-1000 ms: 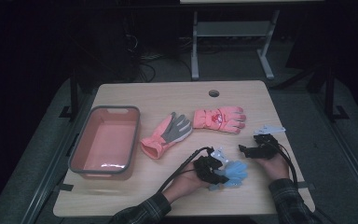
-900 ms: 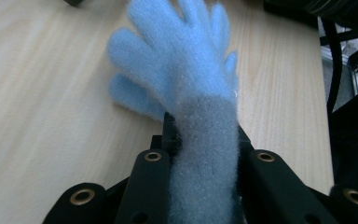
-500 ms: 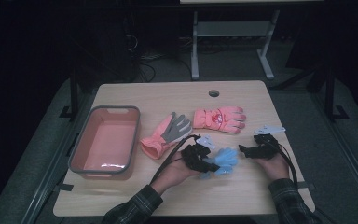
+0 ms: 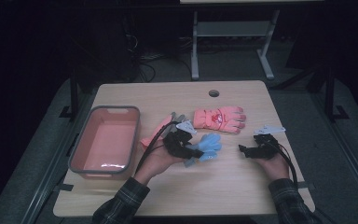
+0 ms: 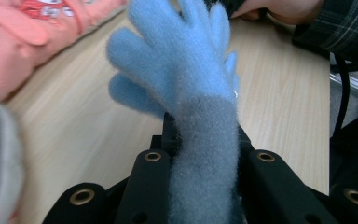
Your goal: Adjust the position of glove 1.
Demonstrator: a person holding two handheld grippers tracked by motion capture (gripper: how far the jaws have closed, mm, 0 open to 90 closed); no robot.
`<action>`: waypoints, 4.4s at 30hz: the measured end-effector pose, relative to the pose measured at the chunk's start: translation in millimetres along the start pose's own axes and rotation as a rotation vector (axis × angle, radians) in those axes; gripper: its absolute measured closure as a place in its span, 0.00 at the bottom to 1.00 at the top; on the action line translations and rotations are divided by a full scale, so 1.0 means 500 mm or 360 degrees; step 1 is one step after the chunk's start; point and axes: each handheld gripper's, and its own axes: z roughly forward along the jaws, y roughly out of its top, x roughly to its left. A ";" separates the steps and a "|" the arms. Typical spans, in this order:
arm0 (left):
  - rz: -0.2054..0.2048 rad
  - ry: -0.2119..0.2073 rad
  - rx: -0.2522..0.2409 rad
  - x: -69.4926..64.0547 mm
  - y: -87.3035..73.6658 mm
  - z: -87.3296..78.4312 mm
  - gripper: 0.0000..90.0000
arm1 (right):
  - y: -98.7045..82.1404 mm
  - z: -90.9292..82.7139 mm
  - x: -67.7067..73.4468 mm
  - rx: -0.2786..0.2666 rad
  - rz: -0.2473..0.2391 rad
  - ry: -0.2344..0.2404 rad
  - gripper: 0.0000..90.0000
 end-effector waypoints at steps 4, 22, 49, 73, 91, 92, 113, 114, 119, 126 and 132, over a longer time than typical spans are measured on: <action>-0.0047 0.0040 -0.0041 0.016 -0.003 -0.034 0.84 | 0.000 0.000 0.000 0.0000 0.0000 0.0000 0.21; -0.0223 0.0310 -0.0155 0.109 -0.050 -0.205 0.84 | 0.000 0.000 0.000 -0.0001 0.0002 0.0000 0.21; -0.0501 0.0674 -0.0129 0.248 -0.184 -0.326 0.84 | 0.000 0.000 0.000 0.0000 0.0002 -0.0001 0.21; -0.0635 0.0676 0.0080 0.316 -0.264 -0.242 0.82 | 0.000 0.000 0.000 0.0001 0.0002 -0.0001 0.21; -0.0702 0.0707 0.0150 0.326 -0.288 -0.226 0.31 | 0.000 0.000 0.000 0.0000 0.0003 -0.0001 0.21; -0.0713 0.0714 0.0146 0.326 -0.288 -0.229 0.28 | 0.000 0.000 0.000 0.0000 0.0002 -0.0001 0.21; -0.0564 0.0698 -0.0064 0.264 -0.213 -0.275 0.19 | 0.000 0.000 0.000 0.0001 0.0002 -0.0001 0.21; -0.0556 0.0692 -0.0069 0.260 -0.209 -0.274 0.19 | 0.000 0.000 0.000 0.0001 0.0002 -0.0001 0.21; -0.0512 0.0668 -0.0103 0.238 -0.180 -0.265 0.19 | 0.000 0.000 0.000 0.0001 0.0002 -0.0001 0.21; -0.0460 0.0629 -0.0141 0.197 -0.144 -0.246 0.19 | 0.000 0.000 0.000 0.0000 0.0004 -0.0001 0.21; -0.0432 0.0566 -0.0173 0.159 -0.122 -0.211 0.19 | 0.000 0.000 0.000 0.0002 -0.0002 0.0000 0.21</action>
